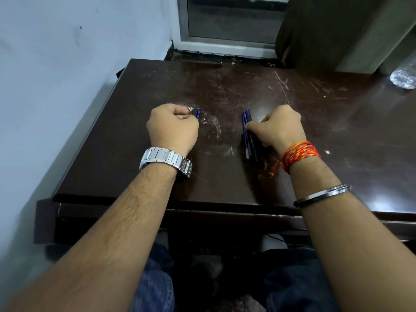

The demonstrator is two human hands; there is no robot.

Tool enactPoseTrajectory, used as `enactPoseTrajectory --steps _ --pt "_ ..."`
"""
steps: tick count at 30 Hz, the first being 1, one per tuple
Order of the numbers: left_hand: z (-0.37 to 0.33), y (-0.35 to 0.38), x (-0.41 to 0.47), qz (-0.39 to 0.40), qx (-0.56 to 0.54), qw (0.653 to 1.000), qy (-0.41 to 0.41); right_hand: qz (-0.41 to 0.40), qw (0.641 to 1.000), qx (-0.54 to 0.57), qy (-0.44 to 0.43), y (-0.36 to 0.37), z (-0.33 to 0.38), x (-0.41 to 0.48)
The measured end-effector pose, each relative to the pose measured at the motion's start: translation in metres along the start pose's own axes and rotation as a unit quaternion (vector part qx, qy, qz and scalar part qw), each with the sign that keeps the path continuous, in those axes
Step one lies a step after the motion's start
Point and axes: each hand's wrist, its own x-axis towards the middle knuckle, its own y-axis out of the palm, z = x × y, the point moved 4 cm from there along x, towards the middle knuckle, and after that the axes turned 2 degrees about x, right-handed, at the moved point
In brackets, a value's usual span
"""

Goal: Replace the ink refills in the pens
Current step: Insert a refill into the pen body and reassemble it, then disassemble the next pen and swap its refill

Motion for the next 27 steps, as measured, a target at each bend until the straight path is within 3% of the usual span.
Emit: enactPoseTrajectory --steps 6,13,21,27 --pt "0.001 -0.005 0.003 -0.003 0.082 0.996 0.019 -0.057 0.997 0.026 -0.042 -0.003 0.012 -0.006" --pt "0.006 0.009 0.003 0.079 0.232 0.969 0.037 -0.076 0.989 0.053 -0.112 0.006 0.029 -0.020" --pt "0.008 0.015 0.005 0.098 0.258 0.960 0.042 -0.052 0.984 0.079 -0.153 0.022 0.046 -0.034" --pt "-0.005 0.011 -0.002 0.082 0.188 0.977 0.052 0.013 0.978 0.194 -0.070 0.042 0.043 -0.030"
